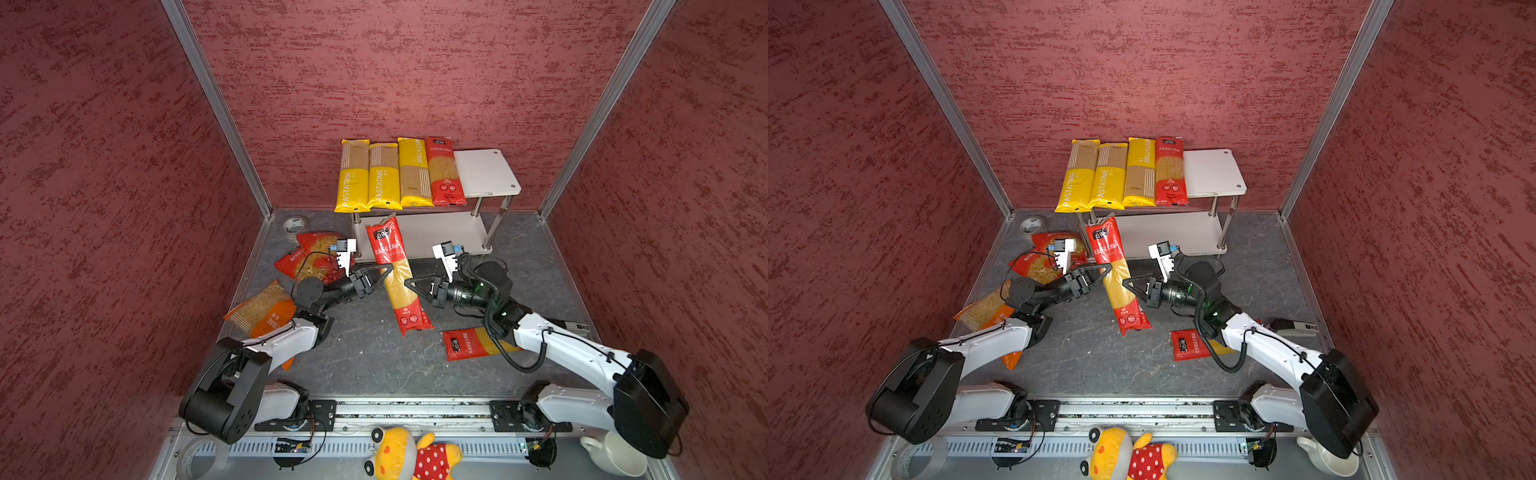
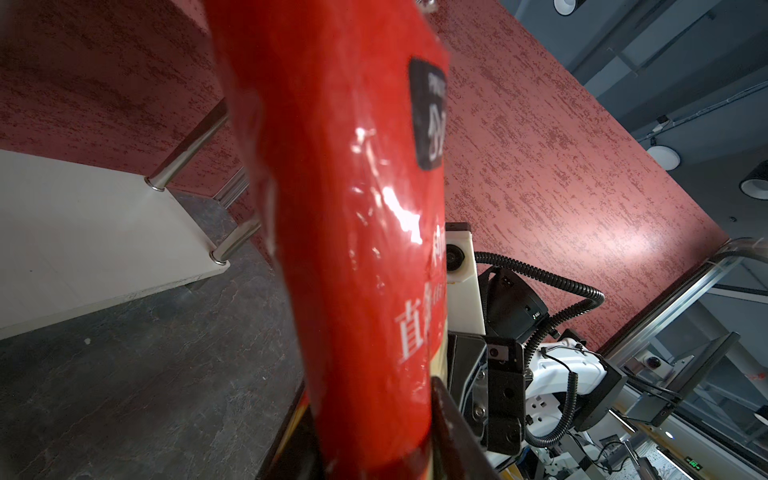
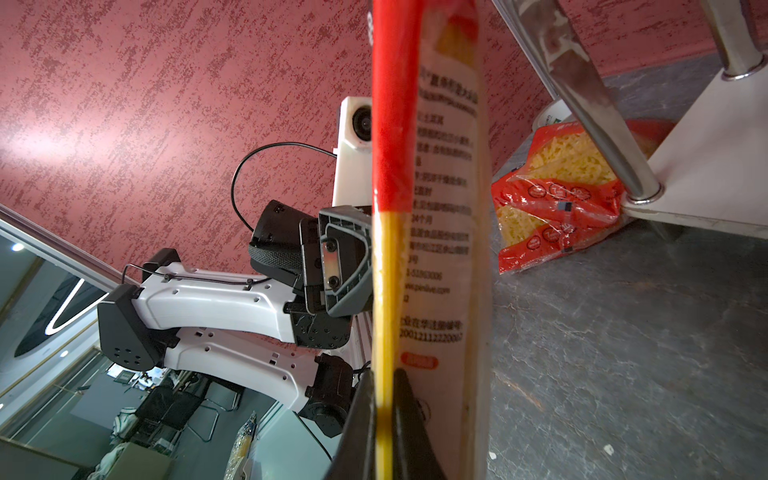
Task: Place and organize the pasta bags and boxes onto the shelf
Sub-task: 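Lift the red spaghetti pack upright with both grippers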
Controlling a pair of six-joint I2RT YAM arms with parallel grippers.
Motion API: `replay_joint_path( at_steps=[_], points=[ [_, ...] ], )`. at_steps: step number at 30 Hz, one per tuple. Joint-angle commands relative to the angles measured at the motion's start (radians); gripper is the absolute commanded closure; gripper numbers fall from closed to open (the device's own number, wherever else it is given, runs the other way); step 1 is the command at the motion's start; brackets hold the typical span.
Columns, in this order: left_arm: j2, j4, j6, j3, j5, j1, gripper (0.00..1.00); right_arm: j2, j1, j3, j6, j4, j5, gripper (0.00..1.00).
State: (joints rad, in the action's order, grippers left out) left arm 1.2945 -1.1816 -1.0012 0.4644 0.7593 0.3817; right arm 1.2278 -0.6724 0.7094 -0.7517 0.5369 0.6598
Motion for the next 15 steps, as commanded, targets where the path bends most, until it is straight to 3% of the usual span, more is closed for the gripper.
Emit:
replay_joint_path(
  at_steps=[1,7,15],
  points=[
    [-0.051,0.047,0.080,0.039,0.070,0.042,0.70,-0.005,-0.007,0.021,-0.009,0.173,-0.034,1.00],
    [-0.135,0.219,0.201,0.069,0.037,0.069,0.77,-0.007,-0.006,0.010,-0.020,0.180,-0.069,0.99],
    [-0.183,0.298,0.254,0.115,-0.040,0.069,0.87,-0.005,-0.007,-0.008,-0.030,0.201,-0.121,0.78]
  ],
)
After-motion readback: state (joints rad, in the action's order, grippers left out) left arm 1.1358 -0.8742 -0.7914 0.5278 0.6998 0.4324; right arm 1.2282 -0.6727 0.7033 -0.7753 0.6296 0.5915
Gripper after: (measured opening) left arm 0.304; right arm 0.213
